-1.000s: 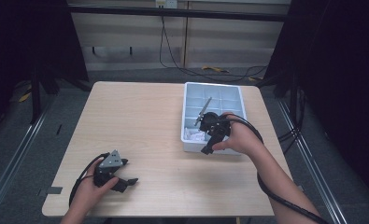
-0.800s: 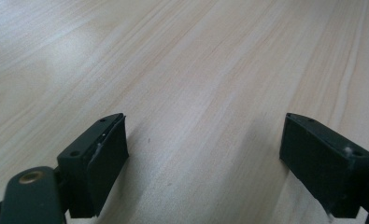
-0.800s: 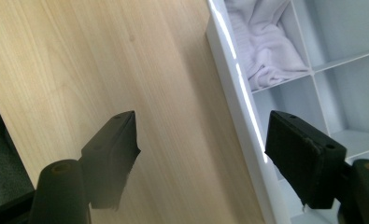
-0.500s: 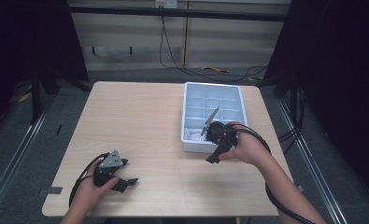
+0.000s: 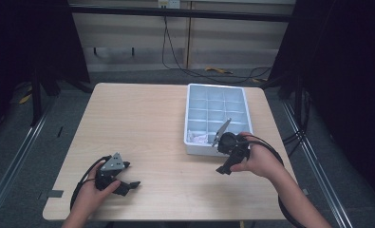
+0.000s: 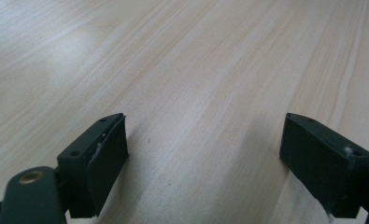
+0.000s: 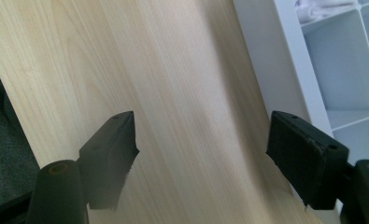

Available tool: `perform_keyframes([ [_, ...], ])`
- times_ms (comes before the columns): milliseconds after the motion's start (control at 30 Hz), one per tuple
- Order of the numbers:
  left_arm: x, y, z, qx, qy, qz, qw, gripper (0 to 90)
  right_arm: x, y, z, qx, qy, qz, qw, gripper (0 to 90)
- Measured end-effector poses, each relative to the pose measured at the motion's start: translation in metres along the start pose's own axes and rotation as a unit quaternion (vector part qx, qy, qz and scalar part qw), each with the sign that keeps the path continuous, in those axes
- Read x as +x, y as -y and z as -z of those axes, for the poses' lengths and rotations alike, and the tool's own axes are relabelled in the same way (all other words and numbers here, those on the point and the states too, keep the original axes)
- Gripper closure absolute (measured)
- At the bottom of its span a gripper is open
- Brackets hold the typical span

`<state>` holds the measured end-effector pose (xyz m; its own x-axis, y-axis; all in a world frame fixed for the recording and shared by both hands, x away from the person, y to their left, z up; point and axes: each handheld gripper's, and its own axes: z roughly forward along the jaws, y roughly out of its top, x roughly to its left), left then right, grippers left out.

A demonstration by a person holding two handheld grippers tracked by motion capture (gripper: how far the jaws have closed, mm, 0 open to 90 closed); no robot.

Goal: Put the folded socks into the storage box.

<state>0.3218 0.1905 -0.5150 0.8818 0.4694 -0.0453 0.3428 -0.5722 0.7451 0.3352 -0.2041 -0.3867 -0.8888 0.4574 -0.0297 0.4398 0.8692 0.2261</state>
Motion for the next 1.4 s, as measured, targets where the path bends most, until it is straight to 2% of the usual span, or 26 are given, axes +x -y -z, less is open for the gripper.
perform_keyframes([
  [567, 0.0, 0.0, 0.0, 0.0, -0.001, 0.001, 1.0, 15.0, -0.004, 0.038, -0.006, -0.022, -0.002, -0.033, 0.9992, 23.6],
  [800, 0.0, 0.0, 0.0, 0.0, -0.001, 0.001, 1.0, 15.0, -0.006, 0.053, -0.013, -0.017, 0.006, -0.042, 0.9989, 23.5],
  [1167, 0.0, 0.0, 0.0, 0.0, -0.001, 0.001, 1.0, 15.0, -0.008, 0.077, -0.022, -0.031, 0.006, -0.065, 0.9974, 23.5],
  [1300, 0.0, 0.0, 0.0, 0.0, -0.001, 0.001, 1.0, 15.0, -0.009, 0.084, -0.023, -0.02, 0.021, -0.065, 0.9974, 23.4],
  [1367, 0.0, 0.0, 0.0, 0.0, -0.001, 0.001, 1.0, 15.0, -0.008, 0.088, -0.025, -0.013, 0.017, -0.074, 0.997, 23.4],
  [1400, 0.0, 0.0, 0.0, 0.0, -0.001, 0.001, 1.0, 15.0, -0.009, 0.091, -0.026, -0.014, 0.018, -0.07, 0.9973, 23.3],
])
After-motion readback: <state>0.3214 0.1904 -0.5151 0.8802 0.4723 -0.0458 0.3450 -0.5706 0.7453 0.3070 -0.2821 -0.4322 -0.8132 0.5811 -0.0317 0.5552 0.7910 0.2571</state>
